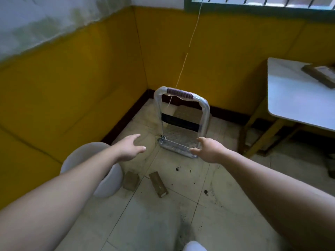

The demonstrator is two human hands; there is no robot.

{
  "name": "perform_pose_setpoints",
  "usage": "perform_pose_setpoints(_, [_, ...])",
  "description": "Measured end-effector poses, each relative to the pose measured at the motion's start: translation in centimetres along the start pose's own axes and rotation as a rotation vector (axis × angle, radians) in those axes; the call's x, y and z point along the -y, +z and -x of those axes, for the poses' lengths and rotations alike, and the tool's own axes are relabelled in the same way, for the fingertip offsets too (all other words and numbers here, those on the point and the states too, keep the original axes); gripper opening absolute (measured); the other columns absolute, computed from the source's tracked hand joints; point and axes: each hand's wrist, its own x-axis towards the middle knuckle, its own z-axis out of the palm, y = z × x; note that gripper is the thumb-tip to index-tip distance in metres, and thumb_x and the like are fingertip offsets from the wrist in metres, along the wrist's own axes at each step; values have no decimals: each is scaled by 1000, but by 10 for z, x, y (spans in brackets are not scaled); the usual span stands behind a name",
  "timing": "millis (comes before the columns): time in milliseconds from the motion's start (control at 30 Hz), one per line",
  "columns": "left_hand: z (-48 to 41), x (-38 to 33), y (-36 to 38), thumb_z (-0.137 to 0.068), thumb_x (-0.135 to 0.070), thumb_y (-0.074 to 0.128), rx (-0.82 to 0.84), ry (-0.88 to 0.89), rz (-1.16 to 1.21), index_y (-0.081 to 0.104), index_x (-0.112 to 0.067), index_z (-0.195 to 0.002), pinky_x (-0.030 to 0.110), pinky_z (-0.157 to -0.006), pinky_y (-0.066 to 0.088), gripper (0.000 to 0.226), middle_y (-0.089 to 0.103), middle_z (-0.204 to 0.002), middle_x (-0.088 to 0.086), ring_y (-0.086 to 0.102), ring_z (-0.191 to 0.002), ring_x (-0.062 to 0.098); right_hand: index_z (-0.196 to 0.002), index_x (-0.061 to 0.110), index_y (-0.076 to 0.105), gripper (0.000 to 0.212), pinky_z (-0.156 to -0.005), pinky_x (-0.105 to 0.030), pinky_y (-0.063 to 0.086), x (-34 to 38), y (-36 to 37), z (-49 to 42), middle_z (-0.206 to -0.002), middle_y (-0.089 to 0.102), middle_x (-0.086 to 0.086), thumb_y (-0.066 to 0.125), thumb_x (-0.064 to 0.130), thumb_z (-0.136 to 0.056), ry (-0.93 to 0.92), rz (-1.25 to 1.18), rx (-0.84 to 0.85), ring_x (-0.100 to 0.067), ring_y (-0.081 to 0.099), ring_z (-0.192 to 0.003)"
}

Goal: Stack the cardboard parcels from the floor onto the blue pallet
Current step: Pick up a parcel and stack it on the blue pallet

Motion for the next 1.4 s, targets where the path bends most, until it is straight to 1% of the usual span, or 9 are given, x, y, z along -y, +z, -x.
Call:
perform_pose_setpoints(300, [-107, 45, 29, -90, -40, 58, 163, -80, -17, 24, -26, -148, 37, -109, 27, 69, 20, -156, 5, 26, -140, 26, -149, 17, 29, 72, -106, -39, 39, 0, 62, -102, -151, 38, -10, 51, 54, -92, 134, -161, 127, -27, 42, -133])
perform_pose_setpoints(533, [-205, 91, 85, -91, -37, 57, 327, -96, -129, 24, -21, -148, 39, -108, 29, 67, 26, -154, 9, 29, -138, 27, -149, 15, 28, 70, -107, -39, 34, -14, 173, -145, -152, 35, -10, 51, 50, -93, 416, -382, 223, -28, 38, -136])
perform_pose_setpoints(767, [-328, 156, 190, -93, -32, 56, 453, -67, -101, 27, -18, -147, 40, -107, 33, 63, 31, -151, 11, 35, -135, 29, -147, 13, 33, 66, -107, -41, 36, -31, 311, -209, -149, 40, -12, 52, 47, -94, 646, -677, 197, -30, 42, -132])
perform_pose_setpoints(1000, [-438, 239, 348, -92, -39, 55, 452, -135, -134, 24, -22, -147, 42, -107, 33, 65, 31, -151, 11, 35, -135, 32, -146, 10, 34, 68, -101, -39, 36, -75, 487, -314, -148, 39, -12, 54, 47, -92, 745, -884, 179, -31, 43, -130])
perform_pose_setpoints(1133, [-485, 277, 426, -89, -47, 55, 371, -108, -146, 23, -23, -148, 37, -107, 30, 71, 26, -154, 6, 31, -137, 29, -147, 13, 28, 75, -79, -38, 46, -100, 576, -363, -140, 44, -11, 57, 51, -88, 838, -1088, 188, -25, 49, -103])
perform_pose_setpoints(1233, [-514, 294, 463, -86, -61, 49, 316, -138, -21, 16, -34, -149, 40, -106, 33, 76, 24, -155, 1, 32, -136, 28, -145, 27, 27, 75, -80, -51, 50, -109, 619, -391, -142, 40, -11, 49, 67, -85, 930, -1355, 275, -40, 46, -119])
perform_pose_setpoints(1300, [-524, 298, 477, -80, -70, 47, 348, -238, 101, 28, -35, -144, 45, -95, 45, 75, 37, -147, 0, 45, -124, 28, -128, 23, 43, 67, -77, -56, 52, -111, 633, -402, -121, 53, -11, 40, 74, -84, 974, -1586, 314, -43, 52, -114])
perform_pose_setpoints(1367, [-524, 298, 481, -75, -74, 48, 377, -331, 195, 49, -25, -121, 42, -83, 52, 67, 53, -124, 2, 54, -107, 26, -110, 20, 55, 52, -69, -51, 55, -111, 637, -404, -106, 61, -11, 40, 65, -90, 990, -1683, 300, -35, 61, -99])
perform_pose_setpoints(1400, [-521, 298, 479, -74, -75, 48, 390, -349, 229, 50, -25, -113, 42, -80, 54, 63, 56, -114, 0, 56, -102, 24, -106, 21, 58, 41, -65, -47, 56, -109, 633, -400, -104, 64, -10, 43, 57, -93, 993, -1669, 284, -32, 63, -93])
